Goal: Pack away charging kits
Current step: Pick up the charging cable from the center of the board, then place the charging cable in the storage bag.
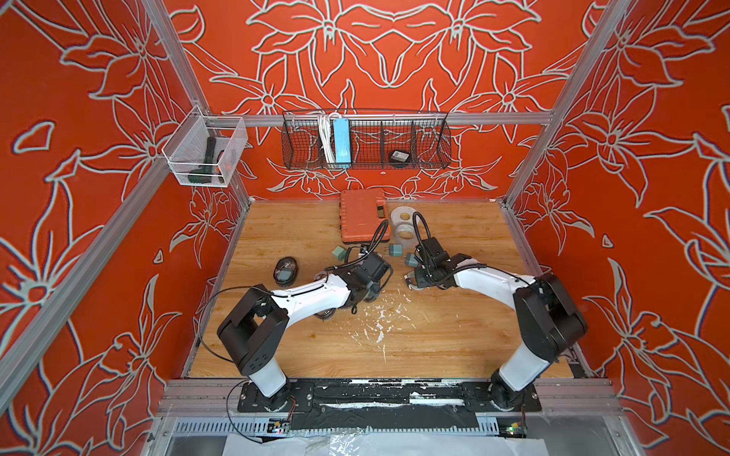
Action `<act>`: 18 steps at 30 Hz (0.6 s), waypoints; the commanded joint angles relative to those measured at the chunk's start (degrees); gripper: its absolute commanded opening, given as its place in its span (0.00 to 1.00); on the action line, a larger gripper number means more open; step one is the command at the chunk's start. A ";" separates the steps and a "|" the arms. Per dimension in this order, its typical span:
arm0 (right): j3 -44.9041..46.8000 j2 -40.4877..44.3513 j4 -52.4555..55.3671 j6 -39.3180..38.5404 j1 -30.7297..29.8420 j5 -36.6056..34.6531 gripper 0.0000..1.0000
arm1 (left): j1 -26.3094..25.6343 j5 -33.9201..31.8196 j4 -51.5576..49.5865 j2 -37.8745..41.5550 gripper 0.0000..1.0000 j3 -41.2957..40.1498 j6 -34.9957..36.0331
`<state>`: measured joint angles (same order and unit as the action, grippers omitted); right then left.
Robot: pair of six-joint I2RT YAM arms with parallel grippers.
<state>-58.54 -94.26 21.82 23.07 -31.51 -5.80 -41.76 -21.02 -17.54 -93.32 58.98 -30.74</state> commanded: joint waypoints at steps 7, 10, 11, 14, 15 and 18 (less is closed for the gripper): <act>2.63 10.51 2.38 8.24 -5.84 4.01 0.00 | 0.89 4.86 6.67 6.04 0.00 -3.56 -0.51; 4.32 13.40 -1.29 10.85 -8.89 6.43 0.00 | 0.89 5.55 7.70 6.90 0.00 -4.37 -0.61; 4.57 13.72 -2.37 11.18 -9.66 7.20 0.00 | 0.89 5.99 8.02 7.08 0.00 -4.64 -0.61; 3.15 13.27 -2.66 11.81 -12.47 6.39 0.00 | 0.89 6.69 8.31 7.02 0.00 -4.77 -0.56; 2.12 12.72 -2.08 11.81 -13.56 5.87 0.00 | 0.89 6.69 8.14 6.91 0.00 -4.67 -0.54; -0.09 10.64 -0.82 12.05 -15.82 3.78 0.00 | 0.95 6.68 7.96 6.33 0.00 -4.39 -0.38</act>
<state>-56.27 -82.08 20.51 32.82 -45.93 -0.19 -40.86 -14.96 -10.44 -87.22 54.46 -31.14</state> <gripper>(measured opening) 0.057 0.050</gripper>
